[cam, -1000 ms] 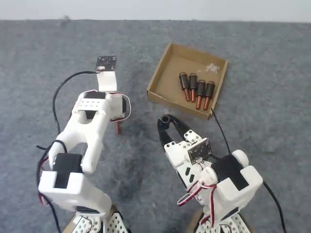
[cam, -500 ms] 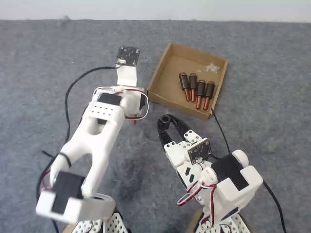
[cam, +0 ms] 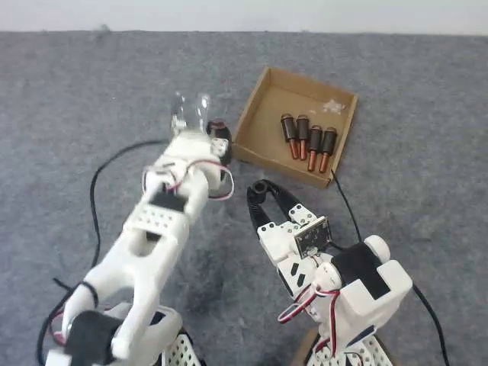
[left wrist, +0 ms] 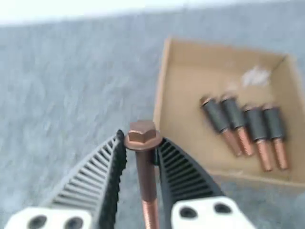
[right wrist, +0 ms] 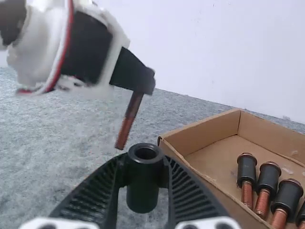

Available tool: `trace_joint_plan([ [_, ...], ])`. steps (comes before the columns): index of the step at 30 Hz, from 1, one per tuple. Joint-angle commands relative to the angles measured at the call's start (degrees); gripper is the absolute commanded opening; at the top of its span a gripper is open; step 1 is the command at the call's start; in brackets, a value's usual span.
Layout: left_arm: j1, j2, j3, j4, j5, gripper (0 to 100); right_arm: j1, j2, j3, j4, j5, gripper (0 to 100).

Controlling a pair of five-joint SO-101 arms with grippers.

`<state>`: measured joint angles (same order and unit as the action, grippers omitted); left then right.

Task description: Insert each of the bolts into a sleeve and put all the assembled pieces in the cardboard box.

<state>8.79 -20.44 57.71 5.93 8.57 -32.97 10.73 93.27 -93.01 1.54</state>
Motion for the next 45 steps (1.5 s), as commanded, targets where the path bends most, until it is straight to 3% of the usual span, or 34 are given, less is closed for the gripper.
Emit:
trace_joint_plan([
  [1, 3.43, -7.03, 7.16, -17.85, 0.35, 2, 1.10, -2.24, 1.76, 1.98, 0.09, 0.6],
  [9, 8.53, -17.85, 15.25, -29.45, 0.70, 1, 0.84, -2.24, 1.67, 3.30, 0.09, 0.6],
  [13, 11.69, -26.29, 18.77, -29.19, 4.57, 1, 0.84, -2.24, 1.41, 3.30, 0.09, 0.6],
  [19, 13.54, -39.65, 18.24, -7.56, 15.47, 1, 0.84, -2.24, 1.41, 3.30, 0.09, 0.6],
  [23, 15.03, -46.24, 20.79, -7.91, 12.84, 1, 0.84, -2.24, 1.41, 3.30, 0.09, 0.6],
  [38, 17.58, -47.38, 12.79, 11.60, 11.78, 1, 0.75, 4.97, -1.76, 2.68, 0.09, 0.6],
  [45, 17.58, -47.47, 11.47, 16.35, 11.69, 1, 0.75, 12.62, -3.08, -5.93, 2.20, 0.6],
])
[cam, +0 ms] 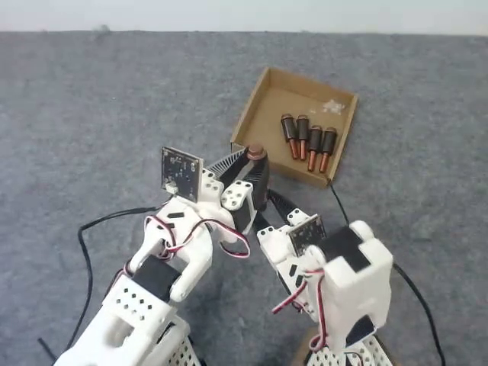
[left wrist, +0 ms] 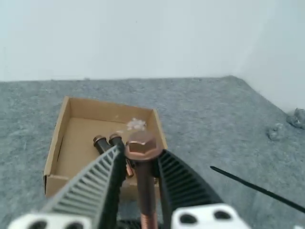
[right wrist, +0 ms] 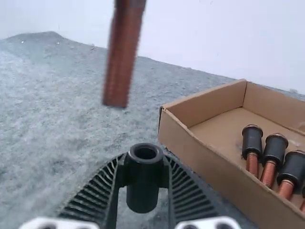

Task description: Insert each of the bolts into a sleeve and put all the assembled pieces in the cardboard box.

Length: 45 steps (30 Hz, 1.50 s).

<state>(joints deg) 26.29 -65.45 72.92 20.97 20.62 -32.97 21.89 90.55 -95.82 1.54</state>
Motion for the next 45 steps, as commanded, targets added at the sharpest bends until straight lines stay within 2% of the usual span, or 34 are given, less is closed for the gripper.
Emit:
trace_joint_plan([
  [1, 0.26, -2.46, -3.74, 1.85, -0.35, 1, 0.75, 2.51, -0.97, -3.30, 3.08, 0.6],
  [7, 2.20, -2.29, -1.98, 0.26, -0.53, 1, 0.66, 4.35, -1.85, -4.79, 3.96, 0.6],
  [11, 1.93, -2.02, 3.56, -7.82, -6.33, 1, 0.66, 4.44, -1.76, -4.97, 3.87, 0.6],
  [14, 1.93, -2.02, 5.85, -9.41, -9.05, 1, 0.57, 4.26, -1.05, -4.97, 3.87, 0.6],
  [21, 2.37, -1.93, 7.08, -9.76, -9.32, 1, 0.04, 4.18, -0.62, -4.97, 3.78, 0.6],
  [27, 2.02, -1.93, 11.65, -18.37, -9.23, 1, -0.04, 4.18, -0.18, -4.97, 3.78, 0.6],
  [36, 1.93, -1.76, 12.18, -18.37, -9.32, 1, -0.66, 4.18, -0.09, -4.97, 3.69, 0.6],
  [39, 1.93, 1.23, 11.74, -19.69, -9.41, 1, -0.66, 4.18, -0.09, -4.97, 3.69, 0.6],
  [43, 0.62, 8.62, 11.03, -28.22, -9.41, 1, -0.57, 4.18, -0.09, -4.97, 3.69, 0.6],
  [45, 0.35, 11.60, 9.80, -28.66, -9.41, 1, -0.57, 4.18, -0.09, -4.97, 3.69, 0.6],
])
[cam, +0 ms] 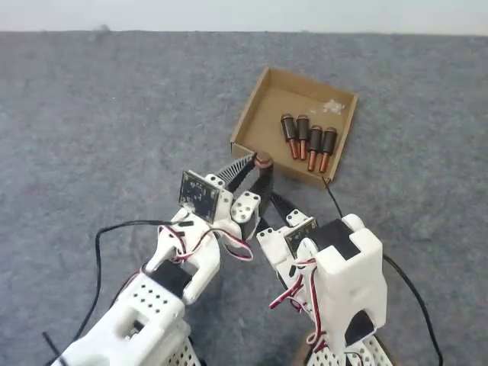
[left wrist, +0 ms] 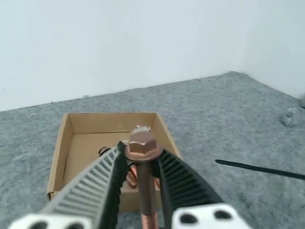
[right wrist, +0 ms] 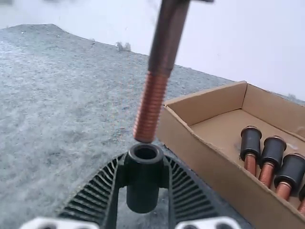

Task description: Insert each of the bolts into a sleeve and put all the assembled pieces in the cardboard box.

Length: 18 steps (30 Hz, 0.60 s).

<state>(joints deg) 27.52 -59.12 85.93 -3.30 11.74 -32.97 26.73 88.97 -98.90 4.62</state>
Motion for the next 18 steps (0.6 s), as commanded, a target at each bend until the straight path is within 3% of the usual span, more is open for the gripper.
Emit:
trace_joint_plan([
  [1, -0.88, 5.89, -3.38, -4.48, -0.53, 1, -0.57, -0.66, 1.49, -1.89, 0.62, 0.6],
  [18, -2.11, 7.74, -4.70, -6.51, -0.44, 1, -0.48, -0.66, 1.49, -1.89, 0.70, 0.6],
])
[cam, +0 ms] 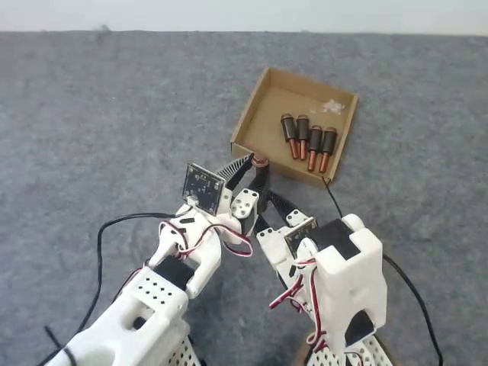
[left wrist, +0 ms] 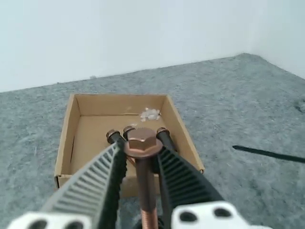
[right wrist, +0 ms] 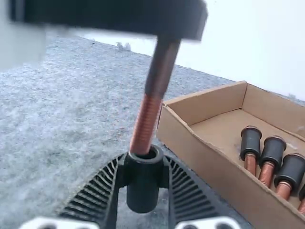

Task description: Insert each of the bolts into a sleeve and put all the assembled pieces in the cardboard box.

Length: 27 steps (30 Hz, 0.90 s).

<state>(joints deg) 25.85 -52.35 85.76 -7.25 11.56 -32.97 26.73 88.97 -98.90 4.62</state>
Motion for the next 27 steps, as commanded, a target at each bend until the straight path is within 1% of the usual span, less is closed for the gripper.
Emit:
trace_joint_plan([
  [1, -0.18, 1.67, -4.88, -2.46, -0.26, 1, -0.48, -0.66, 1.49, -1.89, 0.70, 0.6],
  [9, 0.00, 11.25, -6.64, -7.47, -0.26, 1, -0.31, -0.66, 1.49, -1.89, 0.70, 0.6],
  [13, -0.44, 12.57, -6.64, -9.76, -0.26, 1, -0.22, -0.66, 1.49, -1.89, 0.79, 0.6],
  [21, -0.53, 12.57, -6.02, -9.32, -0.26, 1, -0.13, -0.66, 1.49, -1.98, 0.79, 0.6],
  [25, 0.00, 12.57, -4.97, -7.21, -0.26, 1, -0.13, -0.75, 1.49, -1.98, 0.79, 0.6],
  [27, -0.26, 12.57, -4.44, -7.38, -0.26, 1, -0.04, -1.54, 1.58, -1.98, 0.70, 0.6],
])
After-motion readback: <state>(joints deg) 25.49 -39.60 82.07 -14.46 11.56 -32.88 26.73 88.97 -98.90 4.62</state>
